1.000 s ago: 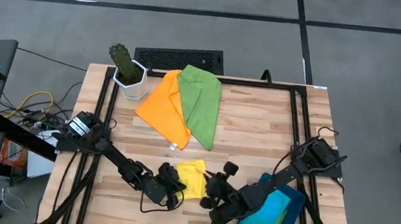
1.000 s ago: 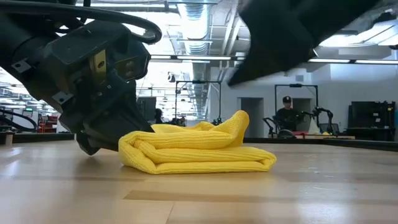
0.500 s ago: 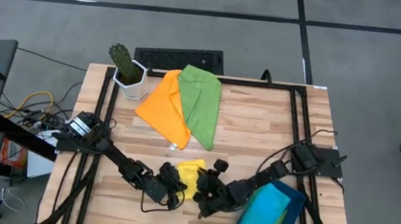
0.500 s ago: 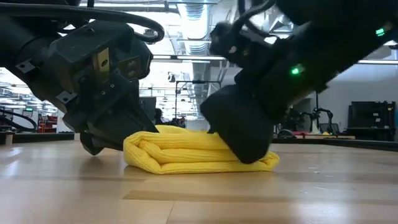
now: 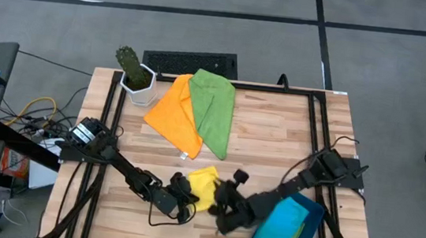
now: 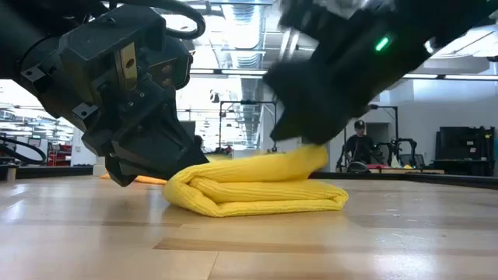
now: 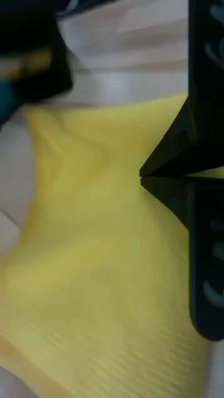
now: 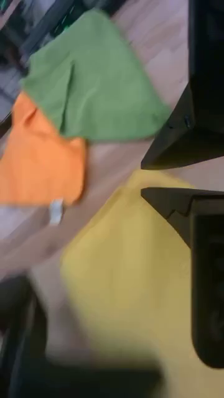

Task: Fold microfiber towels
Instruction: Fold the yellow microfiber towel

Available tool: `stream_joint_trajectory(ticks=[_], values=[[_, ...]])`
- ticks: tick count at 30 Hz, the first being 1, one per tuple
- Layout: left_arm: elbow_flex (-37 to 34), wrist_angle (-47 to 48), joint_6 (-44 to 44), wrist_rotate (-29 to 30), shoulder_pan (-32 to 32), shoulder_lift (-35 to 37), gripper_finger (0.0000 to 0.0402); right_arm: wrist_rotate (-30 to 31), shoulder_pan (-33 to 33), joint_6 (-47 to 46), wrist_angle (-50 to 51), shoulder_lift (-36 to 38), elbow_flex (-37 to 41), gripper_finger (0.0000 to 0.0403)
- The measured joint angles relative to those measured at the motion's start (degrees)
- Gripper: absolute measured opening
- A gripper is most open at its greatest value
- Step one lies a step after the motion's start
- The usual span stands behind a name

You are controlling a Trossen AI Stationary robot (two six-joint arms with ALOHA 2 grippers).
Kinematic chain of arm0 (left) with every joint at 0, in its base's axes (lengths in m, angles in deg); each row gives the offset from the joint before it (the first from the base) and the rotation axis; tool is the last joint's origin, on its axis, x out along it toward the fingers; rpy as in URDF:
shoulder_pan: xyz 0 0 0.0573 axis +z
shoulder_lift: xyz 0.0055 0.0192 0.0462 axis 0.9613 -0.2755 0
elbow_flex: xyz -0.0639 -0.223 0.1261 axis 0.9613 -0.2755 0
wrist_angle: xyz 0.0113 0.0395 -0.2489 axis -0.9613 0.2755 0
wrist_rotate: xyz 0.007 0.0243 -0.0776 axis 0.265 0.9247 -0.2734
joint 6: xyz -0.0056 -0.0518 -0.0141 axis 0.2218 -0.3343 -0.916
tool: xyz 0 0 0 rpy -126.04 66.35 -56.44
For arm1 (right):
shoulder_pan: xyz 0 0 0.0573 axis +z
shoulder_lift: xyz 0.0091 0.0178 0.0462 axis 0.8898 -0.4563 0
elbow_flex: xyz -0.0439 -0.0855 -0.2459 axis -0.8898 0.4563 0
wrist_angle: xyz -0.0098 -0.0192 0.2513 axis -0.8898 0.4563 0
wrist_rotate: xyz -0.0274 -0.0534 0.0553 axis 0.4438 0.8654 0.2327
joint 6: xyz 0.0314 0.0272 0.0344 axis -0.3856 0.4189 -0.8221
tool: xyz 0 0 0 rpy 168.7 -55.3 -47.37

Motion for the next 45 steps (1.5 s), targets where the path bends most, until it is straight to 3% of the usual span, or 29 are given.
stream_joint_trajectory(ticks=[5, 10, 15, 20, 26, 30, 35, 41, 45], values=[[0.0, 0.19, 0.1, 0.28, 0.04, 0.2, 0.0, 0.56, 5.49, 3.02, -5.16, 0.38, 0.0, 0.0081], [0.0, 0.23, 0.09, 0.64, 0.04, 0.22, 0.0, 2.53, 7.05, -5.32, -0.47, -0.19, 0.09, 0.0067], [0.0, 0.14, 0.08, 1.4, 0.3, 0.22, 0.0, 2.56, 7.46, 2.68, -9.65, -0.17, -0.01, 0.005], [0.0, -0.64, 1.32, 1.44, 0.55, 0.24, 0.0, -1.97, 6.55, 4.32, -11.08, -0.16, 0.75, 0.0034], [0.04, -2.36, 4.37, 0.59, 0.57, 1.89, 0.0, -8.55, 5.85, -3.01, -15.56, -0.15, 8.75, 0.0017], [0.04, -1.71, 5.48, -0.6, 0.41, 4.63, 0.0, -8.19, 5.65, -9.65, -15.74, -0.08, 11.84, 0.0019], [0.07, -0.85, 5.33, 0.3, -1.18, 5.77, 0.0, -7.61, 5.48, -10.7, -15.77, -0.08, 12.09, 0.0024], [0.0, -0.81, 1.82, 7.29, -1.7, 0.99, 0.0, -6.63, 4.8, -9.79, -16.15, -0.1, 12.13, 0.0016], [0.36, -3.64, 1.11, 7.08, -1.81, -3.22, 0.0, -6.55, 4.8, -9.85, -16.23, -0.1, 12.13, 0.0024]])
